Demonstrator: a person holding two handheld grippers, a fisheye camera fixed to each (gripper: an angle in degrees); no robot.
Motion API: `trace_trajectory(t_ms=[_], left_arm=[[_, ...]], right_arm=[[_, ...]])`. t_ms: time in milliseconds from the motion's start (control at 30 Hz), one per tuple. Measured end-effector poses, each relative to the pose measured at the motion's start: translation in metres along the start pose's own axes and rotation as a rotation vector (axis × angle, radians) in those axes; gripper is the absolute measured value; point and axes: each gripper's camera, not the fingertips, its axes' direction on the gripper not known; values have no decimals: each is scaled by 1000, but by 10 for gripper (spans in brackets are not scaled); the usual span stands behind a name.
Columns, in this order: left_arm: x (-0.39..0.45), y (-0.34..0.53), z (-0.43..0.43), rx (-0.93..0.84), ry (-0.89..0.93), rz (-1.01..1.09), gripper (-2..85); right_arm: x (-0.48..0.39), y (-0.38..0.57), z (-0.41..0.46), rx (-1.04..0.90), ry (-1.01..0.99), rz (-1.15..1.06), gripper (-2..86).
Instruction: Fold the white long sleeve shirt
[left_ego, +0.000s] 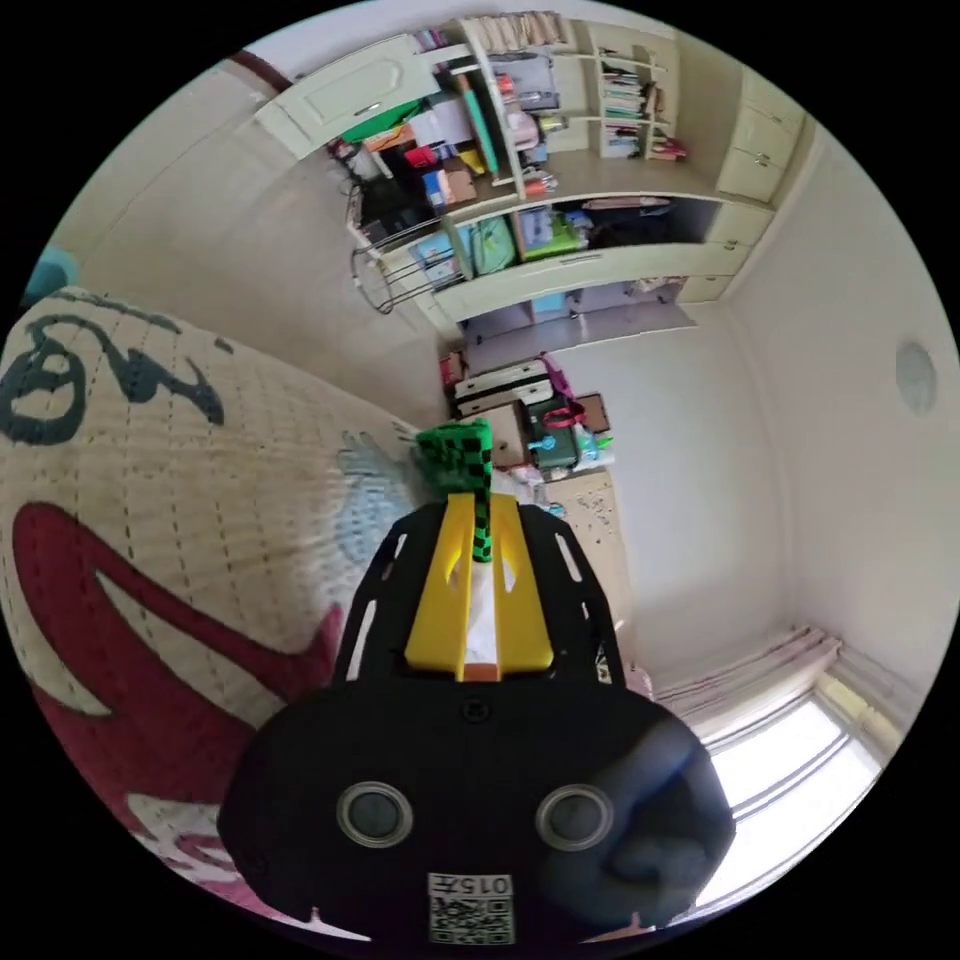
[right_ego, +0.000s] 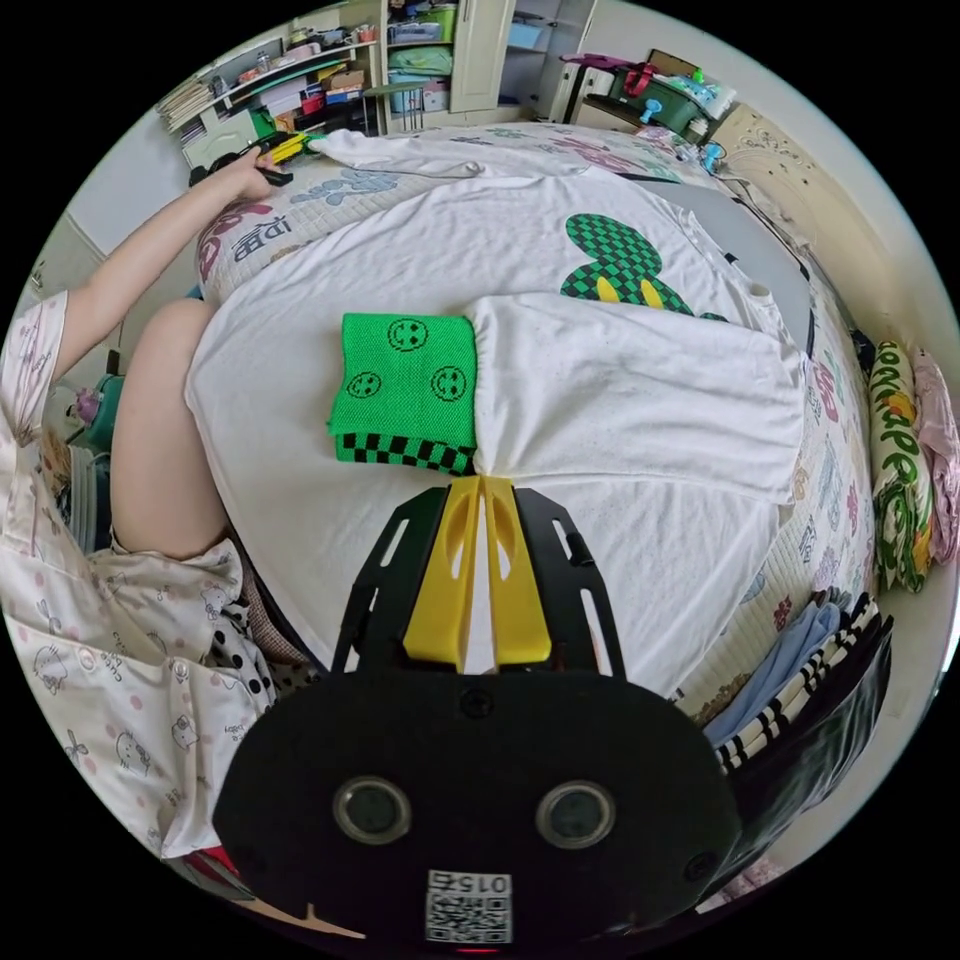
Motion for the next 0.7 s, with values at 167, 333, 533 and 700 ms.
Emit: trace_trajectory(t_ms=[167, 333, 533, 700], left_arm=[[147, 60, 12, -173, 313, 357, 2], [270, 185, 24, -522, 466, 793, 2], [336, 351, 44, -816, 452, 1145, 4], [376, 406, 35, -846, 486, 1347, 4]], right_arm=[[80, -57, -99, 38, -91, 100, 37], [172, -45, -228, 267, -280, 318, 54], [282, -69, -288, 556, -824, 595, 129], [347, -146, -317, 624, -970, 726, 141]])
